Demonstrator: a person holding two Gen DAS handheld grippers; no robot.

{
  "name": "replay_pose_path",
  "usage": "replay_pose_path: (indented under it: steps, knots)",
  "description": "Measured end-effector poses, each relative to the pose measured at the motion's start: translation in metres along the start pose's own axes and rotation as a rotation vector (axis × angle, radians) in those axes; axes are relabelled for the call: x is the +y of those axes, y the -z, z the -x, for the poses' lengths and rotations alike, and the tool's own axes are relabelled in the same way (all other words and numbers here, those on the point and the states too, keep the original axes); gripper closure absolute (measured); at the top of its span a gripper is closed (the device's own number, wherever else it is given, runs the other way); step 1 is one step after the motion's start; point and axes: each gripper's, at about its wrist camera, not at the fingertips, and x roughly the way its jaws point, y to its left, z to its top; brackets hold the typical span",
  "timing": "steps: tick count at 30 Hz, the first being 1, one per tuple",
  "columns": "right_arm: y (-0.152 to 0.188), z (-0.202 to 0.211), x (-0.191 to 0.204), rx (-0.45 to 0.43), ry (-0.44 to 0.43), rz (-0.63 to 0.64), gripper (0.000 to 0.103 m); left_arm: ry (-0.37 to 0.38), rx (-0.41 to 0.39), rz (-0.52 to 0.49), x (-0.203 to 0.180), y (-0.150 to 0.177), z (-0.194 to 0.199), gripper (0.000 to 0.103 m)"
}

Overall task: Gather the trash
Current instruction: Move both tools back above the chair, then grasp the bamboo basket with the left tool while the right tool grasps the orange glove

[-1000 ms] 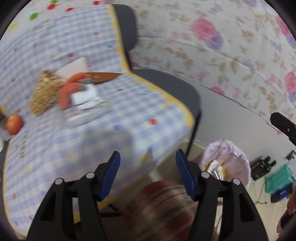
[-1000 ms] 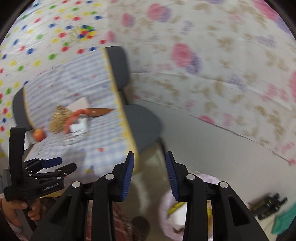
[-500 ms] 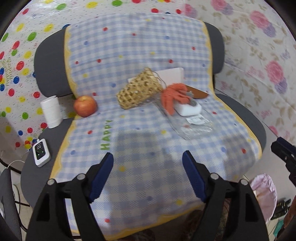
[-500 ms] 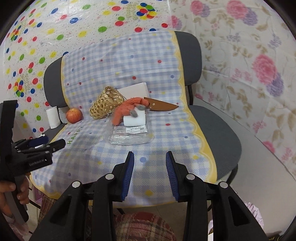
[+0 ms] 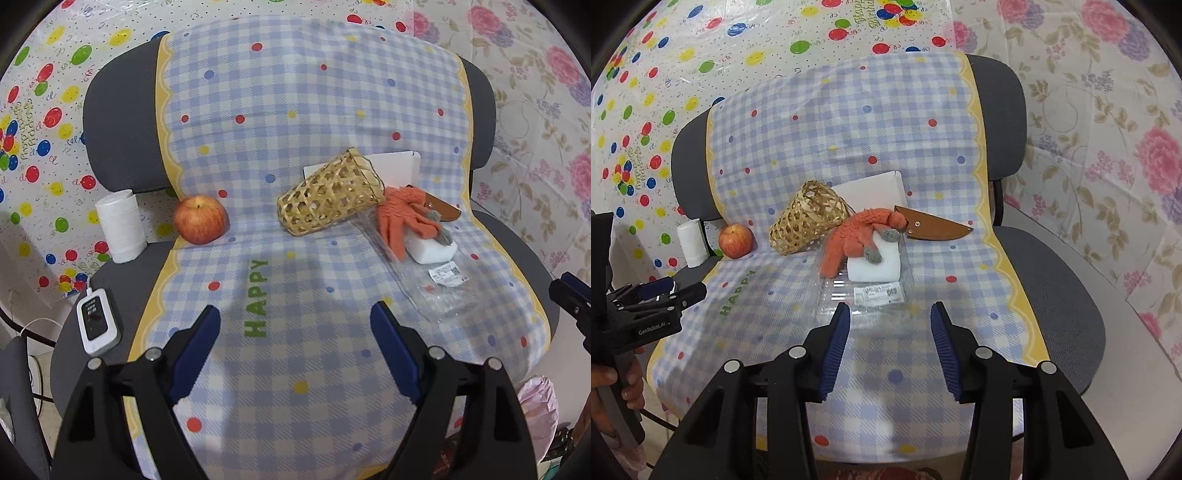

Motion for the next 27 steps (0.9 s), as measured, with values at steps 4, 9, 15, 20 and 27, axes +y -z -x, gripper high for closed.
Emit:
replay_pose_path:
  steps: [4, 9, 15, 20, 27]
  knots:
    - [-0.019, -0.019, -0.001, 0.003, 0.009, -0.006, 0.056, 0.005, -0.008, -0.024, -0.002, -0.026, -0.016, 0.022]
    - [-0.043, -0.039, -0.007, 0.0, 0.022, -0.01, 0.057, 0.032, -0.003, -0.027, -0.015, -0.069, -0.049, 0.022]
    - [-0.064, -0.057, -0.016, -0.01, 0.02, -0.022, 0.057, 0.022, -0.006, -0.039, -0.044, -0.119, -0.089, 0.022]
    - [-0.069, -0.068, -0.026, -0.003, 0.018, -0.048, 0.057, -0.036, 0.031, -0.076, -0.072, -0.148, -0.126, 0.024]
    - [-0.063, -0.077, -0.033, 0.029, 0.011, -0.062, 0.057, -0.093, 0.129, -0.088, -0.075, -0.151, -0.162, 0.047]
